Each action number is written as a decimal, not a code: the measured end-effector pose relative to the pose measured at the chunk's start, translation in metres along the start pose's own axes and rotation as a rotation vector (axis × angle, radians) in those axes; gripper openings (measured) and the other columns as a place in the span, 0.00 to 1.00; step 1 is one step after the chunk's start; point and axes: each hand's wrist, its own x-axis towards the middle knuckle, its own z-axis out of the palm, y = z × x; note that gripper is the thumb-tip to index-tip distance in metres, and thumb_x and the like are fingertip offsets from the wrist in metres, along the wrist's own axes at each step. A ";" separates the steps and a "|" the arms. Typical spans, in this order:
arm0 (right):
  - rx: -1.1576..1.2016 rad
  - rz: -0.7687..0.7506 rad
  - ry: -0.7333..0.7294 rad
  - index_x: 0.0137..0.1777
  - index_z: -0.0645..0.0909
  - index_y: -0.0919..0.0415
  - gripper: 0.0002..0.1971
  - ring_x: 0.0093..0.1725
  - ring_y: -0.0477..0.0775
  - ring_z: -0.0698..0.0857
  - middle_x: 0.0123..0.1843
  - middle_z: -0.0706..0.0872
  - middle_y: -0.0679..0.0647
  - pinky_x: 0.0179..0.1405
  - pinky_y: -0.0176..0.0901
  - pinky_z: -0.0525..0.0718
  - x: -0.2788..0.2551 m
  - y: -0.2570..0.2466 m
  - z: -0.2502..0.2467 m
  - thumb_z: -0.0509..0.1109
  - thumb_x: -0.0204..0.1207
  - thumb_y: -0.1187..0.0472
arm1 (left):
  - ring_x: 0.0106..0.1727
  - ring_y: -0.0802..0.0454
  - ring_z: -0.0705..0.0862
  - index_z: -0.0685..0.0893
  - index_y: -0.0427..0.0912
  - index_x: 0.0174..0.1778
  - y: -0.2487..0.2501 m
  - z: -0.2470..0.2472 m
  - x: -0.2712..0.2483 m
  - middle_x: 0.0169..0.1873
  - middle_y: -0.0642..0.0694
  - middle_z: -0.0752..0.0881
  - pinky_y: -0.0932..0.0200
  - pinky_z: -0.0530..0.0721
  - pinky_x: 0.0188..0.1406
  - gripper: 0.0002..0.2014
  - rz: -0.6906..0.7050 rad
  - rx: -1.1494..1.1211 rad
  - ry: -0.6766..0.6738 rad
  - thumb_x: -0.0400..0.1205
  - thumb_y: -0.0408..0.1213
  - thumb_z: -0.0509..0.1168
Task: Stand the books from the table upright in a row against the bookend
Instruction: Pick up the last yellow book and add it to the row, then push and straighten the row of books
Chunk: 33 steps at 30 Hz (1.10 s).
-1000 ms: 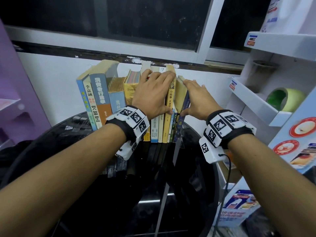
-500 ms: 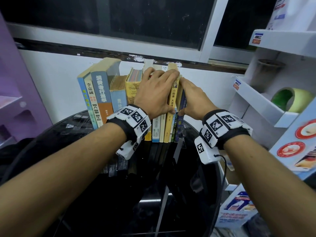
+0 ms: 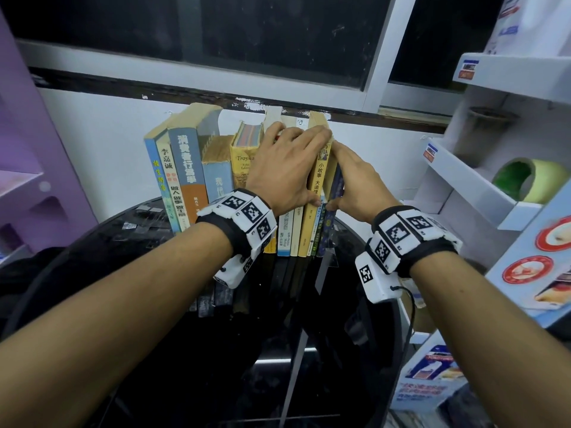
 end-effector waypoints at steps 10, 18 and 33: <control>0.065 0.022 0.011 0.83 0.56 0.49 0.58 0.75 0.59 0.74 0.79 0.70 0.51 0.71 0.60 0.78 0.000 -0.004 -0.002 0.87 0.56 0.66 | 0.73 0.43 0.73 0.62 0.46 0.79 0.001 0.001 0.001 0.78 0.48 0.70 0.42 0.57 0.77 0.57 0.007 0.025 -0.009 0.57 0.68 0.75; 0.104 0.053 -0.020 0.83 0.53 0.57 0.56 0.83 0.57 0.61 0.85 0.57 0.56 0.80 0.55 0.68 -0.008 -0.007 -0.004 0.85 0.60 0.67 | 0.79 0.45 0.64 0.62 0.47 0.81 -0.012 0.001 -0.004 0.77 0.48 0.69 0.45 0.54 0.79 0.54 0.039 -0.010 0.024 0.62 0.67 0.74; 0.571 0.310 0.198 0.73 0.71 0.56 0.31 0.56 0.48 0.81 0.59 0.82 0.47 0.57 0.39 0.77 -0.036 -0.018 0.025 0.78 0.73 0.56 | 0.82 0.43 0.59 0.58 0.37 0.82 -0.124 -0.012 -0.107 0.81 0.39 0.61 0.48 0.56 0.81 0.41 -0.716 -0.420 0.329 0.79 0.54 0.67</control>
